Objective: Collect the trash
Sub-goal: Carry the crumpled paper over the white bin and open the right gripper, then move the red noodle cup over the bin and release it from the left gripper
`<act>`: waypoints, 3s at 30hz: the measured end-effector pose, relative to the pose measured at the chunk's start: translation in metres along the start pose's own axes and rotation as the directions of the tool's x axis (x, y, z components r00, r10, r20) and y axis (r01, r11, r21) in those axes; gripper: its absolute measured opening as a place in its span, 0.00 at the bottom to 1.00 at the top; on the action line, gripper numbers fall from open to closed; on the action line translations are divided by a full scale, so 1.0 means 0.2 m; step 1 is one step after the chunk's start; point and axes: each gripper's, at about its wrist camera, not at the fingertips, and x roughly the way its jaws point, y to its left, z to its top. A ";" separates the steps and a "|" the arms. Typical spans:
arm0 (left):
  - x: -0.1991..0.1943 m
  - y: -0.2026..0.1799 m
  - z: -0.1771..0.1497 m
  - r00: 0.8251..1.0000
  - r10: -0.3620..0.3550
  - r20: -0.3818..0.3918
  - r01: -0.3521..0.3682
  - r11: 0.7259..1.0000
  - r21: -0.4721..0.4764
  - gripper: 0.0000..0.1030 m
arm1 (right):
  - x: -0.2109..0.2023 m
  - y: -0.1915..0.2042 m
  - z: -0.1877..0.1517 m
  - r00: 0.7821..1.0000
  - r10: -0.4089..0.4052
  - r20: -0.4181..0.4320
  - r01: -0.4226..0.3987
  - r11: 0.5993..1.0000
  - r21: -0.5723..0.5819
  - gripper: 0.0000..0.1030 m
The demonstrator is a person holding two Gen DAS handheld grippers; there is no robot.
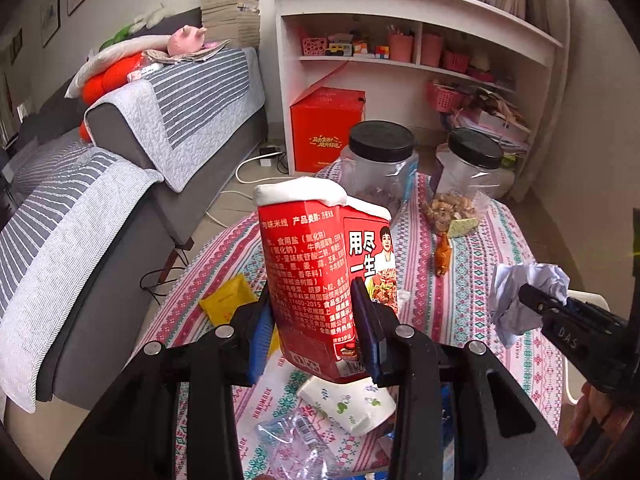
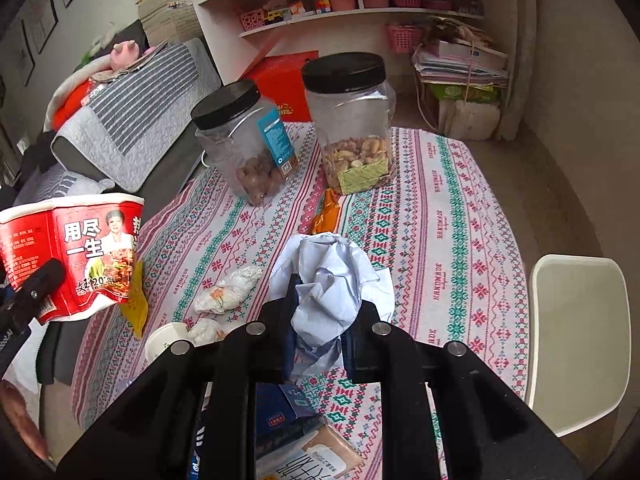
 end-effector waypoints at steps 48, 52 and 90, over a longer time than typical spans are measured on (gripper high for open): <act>-0.17 -1.56 -0.21 0.892 -0.426 -0.150 0.451 0.858 0.246 0.36 | -1.01 -1.43 -0.20 0.854 -0.494 0.164 0.345 0.773 0.533 0.69; -0.17 -1.70 -0.23 0.873 -0.450 -0.187 0.485 0.841 0.240 0.37 | -1.06 -1.49 -0.23 0.848 -0.502 0.169 0.338 0.758 0.558 0.71; -0.24 -1.20 -0.12 0.956 -0.287 0.055 0.276 0.950 0.148 0.93 | -0.85 -0.95 -0.15 0.799 -0.568 0.199 0.520 0.818 0.248 0.93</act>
